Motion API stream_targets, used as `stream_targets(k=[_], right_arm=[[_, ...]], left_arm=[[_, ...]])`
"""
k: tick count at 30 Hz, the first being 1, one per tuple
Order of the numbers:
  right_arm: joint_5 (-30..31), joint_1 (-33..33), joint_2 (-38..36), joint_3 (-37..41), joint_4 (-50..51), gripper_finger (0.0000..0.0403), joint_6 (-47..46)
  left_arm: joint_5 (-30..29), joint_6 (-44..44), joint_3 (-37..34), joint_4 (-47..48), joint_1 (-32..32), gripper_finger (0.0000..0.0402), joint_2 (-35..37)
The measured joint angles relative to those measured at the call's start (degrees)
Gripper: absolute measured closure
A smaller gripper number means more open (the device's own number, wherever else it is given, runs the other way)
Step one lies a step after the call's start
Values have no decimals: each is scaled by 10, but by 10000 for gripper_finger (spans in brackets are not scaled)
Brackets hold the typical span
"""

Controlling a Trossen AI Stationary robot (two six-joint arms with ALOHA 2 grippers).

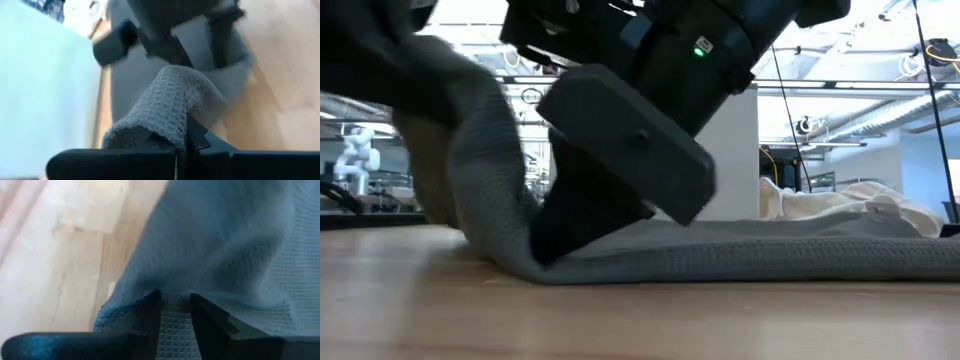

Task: Fold towel
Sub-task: Fold the gray towel

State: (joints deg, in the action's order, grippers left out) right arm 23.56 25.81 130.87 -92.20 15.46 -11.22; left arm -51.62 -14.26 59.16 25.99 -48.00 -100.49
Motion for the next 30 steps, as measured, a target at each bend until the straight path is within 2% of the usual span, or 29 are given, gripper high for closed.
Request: stream_targets(k=[3,7,14,17,30], right_arm=[[-3,0,2,0,-26,307,22],[-13,0,2,0,-45,307,33],[77,24,-37,1,19,307,48],[94,41,-64,1,53,307,44],[95,72,-76,0,279,307,-182]], left_arm=[[7,76,0,-46,23,400,0],[51,155,0,-106,53,400,0],[60,176,0,-104,65,400,0],[62,178,0,-102,64,400,0],[79,200,0,-112,69,400,0]])
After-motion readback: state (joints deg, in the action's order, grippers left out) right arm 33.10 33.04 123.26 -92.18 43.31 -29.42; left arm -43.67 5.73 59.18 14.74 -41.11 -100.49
